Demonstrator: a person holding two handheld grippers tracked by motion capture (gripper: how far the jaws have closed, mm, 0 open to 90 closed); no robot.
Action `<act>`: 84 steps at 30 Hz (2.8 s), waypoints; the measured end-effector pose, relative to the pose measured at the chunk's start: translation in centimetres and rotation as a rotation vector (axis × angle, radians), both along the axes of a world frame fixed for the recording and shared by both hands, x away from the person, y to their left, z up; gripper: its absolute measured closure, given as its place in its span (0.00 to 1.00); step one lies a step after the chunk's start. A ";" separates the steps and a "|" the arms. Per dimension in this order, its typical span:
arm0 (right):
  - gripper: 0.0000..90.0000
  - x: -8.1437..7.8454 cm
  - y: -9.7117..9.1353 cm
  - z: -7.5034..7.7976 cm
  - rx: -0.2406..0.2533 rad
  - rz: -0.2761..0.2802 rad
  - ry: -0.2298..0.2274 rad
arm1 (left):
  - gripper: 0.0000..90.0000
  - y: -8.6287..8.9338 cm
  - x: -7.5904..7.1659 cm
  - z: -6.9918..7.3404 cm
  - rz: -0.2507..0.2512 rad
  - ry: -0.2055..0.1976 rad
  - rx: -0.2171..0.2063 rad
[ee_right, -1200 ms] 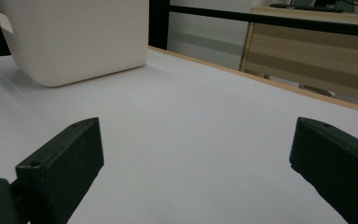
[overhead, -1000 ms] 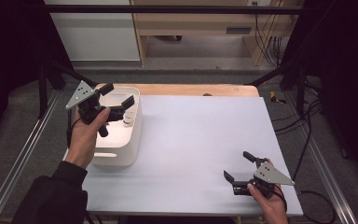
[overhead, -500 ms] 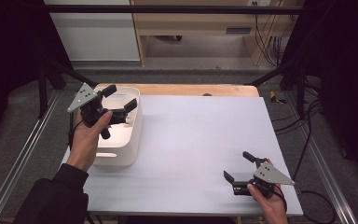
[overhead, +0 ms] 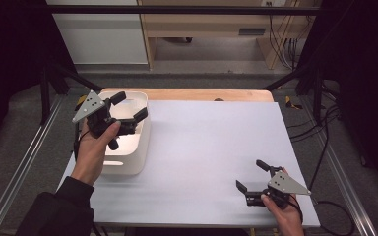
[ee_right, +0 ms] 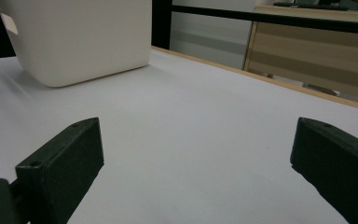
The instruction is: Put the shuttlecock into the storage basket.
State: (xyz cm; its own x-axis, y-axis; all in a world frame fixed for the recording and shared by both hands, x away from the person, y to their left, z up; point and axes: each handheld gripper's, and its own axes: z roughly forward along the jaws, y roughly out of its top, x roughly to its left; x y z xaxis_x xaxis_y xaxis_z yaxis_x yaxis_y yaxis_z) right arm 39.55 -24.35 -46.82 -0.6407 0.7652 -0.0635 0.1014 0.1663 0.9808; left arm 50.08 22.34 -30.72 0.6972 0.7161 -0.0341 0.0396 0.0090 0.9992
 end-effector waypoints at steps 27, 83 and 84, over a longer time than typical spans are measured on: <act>0.03 0.0 0.1 -0.1 -0.002 0.001 0.005 | 0.02 -3.3 -5.2 -1.5 -0.071 -0.042 0.045; 0.03 0.0 0.2 -0.2 -0.007 -0.001 0.007 | 0.02 -5.9 -8.1 -9.1 -0.124 0.025 0.051; 0.03 0.0 0.2 -0.2 -0.007 -0.002 0.007 | 0.02 -5.9 -8.2 -9.2 -0.125 0.024 0.047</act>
